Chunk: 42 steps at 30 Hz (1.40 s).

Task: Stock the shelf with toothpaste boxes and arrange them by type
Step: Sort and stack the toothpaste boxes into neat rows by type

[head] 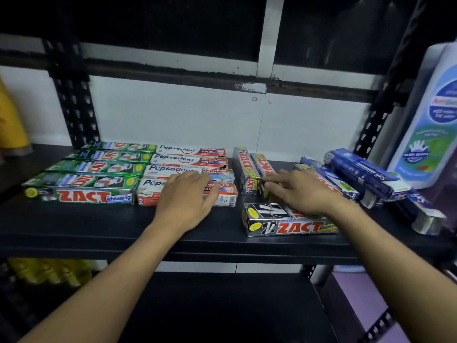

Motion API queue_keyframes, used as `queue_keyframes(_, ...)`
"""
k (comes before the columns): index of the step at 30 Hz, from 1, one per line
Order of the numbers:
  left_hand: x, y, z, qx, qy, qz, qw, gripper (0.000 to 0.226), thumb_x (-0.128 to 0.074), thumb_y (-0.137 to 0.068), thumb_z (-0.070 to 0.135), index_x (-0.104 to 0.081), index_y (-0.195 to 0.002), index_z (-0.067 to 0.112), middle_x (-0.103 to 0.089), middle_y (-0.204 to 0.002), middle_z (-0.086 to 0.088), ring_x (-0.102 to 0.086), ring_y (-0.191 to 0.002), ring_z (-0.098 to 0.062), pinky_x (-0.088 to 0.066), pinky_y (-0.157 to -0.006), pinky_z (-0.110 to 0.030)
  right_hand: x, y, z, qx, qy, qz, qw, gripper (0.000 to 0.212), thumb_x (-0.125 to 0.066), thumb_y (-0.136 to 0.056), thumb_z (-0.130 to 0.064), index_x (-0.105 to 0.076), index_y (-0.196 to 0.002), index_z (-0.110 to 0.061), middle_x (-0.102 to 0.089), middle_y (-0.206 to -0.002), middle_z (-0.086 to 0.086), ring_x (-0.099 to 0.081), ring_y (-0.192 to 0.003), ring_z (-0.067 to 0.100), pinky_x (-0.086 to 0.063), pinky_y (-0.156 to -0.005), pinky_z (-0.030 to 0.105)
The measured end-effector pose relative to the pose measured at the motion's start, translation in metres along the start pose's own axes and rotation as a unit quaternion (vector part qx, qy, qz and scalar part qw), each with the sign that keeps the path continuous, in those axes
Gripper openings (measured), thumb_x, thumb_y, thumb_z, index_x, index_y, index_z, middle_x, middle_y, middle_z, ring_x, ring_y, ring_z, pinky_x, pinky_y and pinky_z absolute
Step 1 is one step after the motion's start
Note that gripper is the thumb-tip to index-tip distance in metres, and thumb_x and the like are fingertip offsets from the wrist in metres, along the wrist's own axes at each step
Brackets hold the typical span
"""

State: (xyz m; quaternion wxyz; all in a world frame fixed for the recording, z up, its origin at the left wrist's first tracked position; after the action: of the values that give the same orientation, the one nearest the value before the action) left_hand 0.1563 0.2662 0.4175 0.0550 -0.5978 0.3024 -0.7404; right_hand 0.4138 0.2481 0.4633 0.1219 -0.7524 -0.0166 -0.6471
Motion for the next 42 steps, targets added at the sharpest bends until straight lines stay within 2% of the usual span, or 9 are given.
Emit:
queue_keyframes(5,-0.001,-0.002,-0.001,-0.002,-0.006,0.005,1.0,0.056,-0.022,-0.097,0.056,-0.063,-0.121,0.025,-0.068,-0.112,0.006,-0.058,-0.109,-0.017,-0.037,-0.097,-0.037,0.006,0.007,0.021,-0.058,0.074,0.08,0.992,0.037,-0.039,-0.094,-0.062,-0.065,-0.111,-0.041,-0.07,-0.105,-0.01,-0.058,-0.113,0.022,-0.003,-0.115,0.064)
queue_keyframes(7,-0.001,-0.002,-0.001,-0.001,-0.007,0.005,1.0,0.057,-0.021,-0.097,0.056,-0.062,-0.12,0.025,-0.067,-0.111,0.006,-0.058,-0.108,-0.017,-0.037,-0.097,-0.037,0.003,0.01,0.029,-0.061,0.086,0.099,0.989,0.031,-0.047,-0.094,-0.057,-0.064,-0.113,-0.039,-0.071,-0.103,-0.01,-0.061,-0.106,0.023,-0.013,-0.115,0.061)
queue_keyframes(10,-0.001,-0.002,0.0,0.0,-0.005,0.004,1.0,0.05,-0.028,-0.1,0.054,-0.062,-0.12,0.024,-0.067,-0.113,0.006,-0.058,-0.109,-0.017,-0.036,-0.098,-0.037,0.004,0.013,0.037,-0.068,0.042,0.14,0.987,0.033,-0.06,-0.094,-0.032,-0.064,-0.126,-0.03,-0.071,-0.116,0.002,-0.062,-0.108,0.029,-0.045,-0.099,0.039)
queue_keyframes(17,0.0,-0.002,0.0,0.0,-0.004,0.0,1.0,0.05,-0.029,-0.1,0.054,-0.062,-0.122,0.024,-0.067,-0.115,0.005,-0.057,-0.112,-0.017,-0.036,-0.099,-0.038,0.006,0.004,0.04,-0.073,0.021,0.172,0.982,0.036,-0.055,-0.094,-0.013,-0.066,-0.126,-0.028,-0.073,-0.112,0.008,-0.066,-0.101,0.032,-0.056,-0.085,0.042)
queue_keyframes(20,0.0,-0.002,0.0,0.001,-0.009,-0.001,1.0,0.05,-0.028,-0.1,0.055,-0.062,-0.122,0.025,-0.067,-0.116,0.006,-0.057,-0.112,-0.017,-0.035,-0.099,-0.038,0.008,0.0,0.04,-0.094,0.13,0.154,0.975,0.036,-0.05,-0.092,-0.014,-0.068,-0.117,-0.032,-0.071,-0.102,0.014,-0.064,-0.09,0.037,-0.052,-0.069,0.037)
queue_keyframes(24,0.0,-0.003,0.001,0.004,-0.01,-0.006,1.0,0.051,-0.028,-0.1,0.054,-0.062,-0.124,0.024,-0.066,-0.122,0.005,-0.056,-0.117,-0.017,-0.033,-0.102,-0.038,0.013,-0.01,0.028,-0.103,0.206,0.164,0.959,0.029,-0.053,-0.091,-0.023,-0.068,-0.116,-0.03,-0.071,-0.105,0.011,-0.063,-0.1,0.034,-0.042,-0.083,0.04)
queue_keyframes(30,-0.001,-0.003,0.001,0.006,-0.009,-0.005,1.0,0.051,-0.028,-0.1,0.054,-0.062,-0.124,0.024,-0.066,-0.119,0.005,-0.056,-0.115,-0.016,-0.034,-0.101,-0.038,0.001,-0.026,-0.015,-0.015,-0.106,0.15,0.983,0.034,-0.062,-0.088,-0.053,-0.074,-0.107,-0.027,-0.074,-0.096,-0.006,-0.065,-0.089,0.013,-0.047,-0.073,0.025)
queue_keyframes(35,-0.003,-0.003,0.0,0.005,-0.009,0.004,1.0,0.05,-0.028,-0.1,0.055,-0.062,-0.12,0.025,-0.067,-0.113,0.006,-0.056,-0.111,-0.016,-0.035,-0.099,-0.037,-0.012,-0.032,-0.03,-0.015,-0.12,0.096,0.988,0.057,-0.069,-0.083,-0.052,-0.063,-0.131,-0.022,-0.07,-0.116,0.005,-0.063,-0.099,0.015,-0.044,-0.081,0.022)
queue_keyframes(42,-0.005,-0.004,-0.001,0.003,-0.01,0.014,1.0,0.059,-0.018,-0.094,0.058,-0.062,-0.116,0.026,-0.066,-0.109,0.008,-0.057,-0.107,-0.015,-0.038,-0.096,-0.037,0.015,-0.052,-0.012,-0.039,-0.122,0.223,0.966,0.028,-0.068,-0.083,-0.027,-0.075,-0.098,-0.004,-0.072,-0.099,0.018,-0.067,-0.099,0.031,-0.052,-0.087,0.035)
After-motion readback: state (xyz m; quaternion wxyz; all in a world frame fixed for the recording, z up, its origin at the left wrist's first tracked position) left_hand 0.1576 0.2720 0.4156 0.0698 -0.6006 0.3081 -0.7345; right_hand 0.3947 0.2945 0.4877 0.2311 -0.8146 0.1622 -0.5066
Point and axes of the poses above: each hand's wrist, its own y-axis away from the middle knuckle, its own x-axis out of the back of the hand, z = x × y, the point moved 2 cm from there along -y, towards the middle knuckle
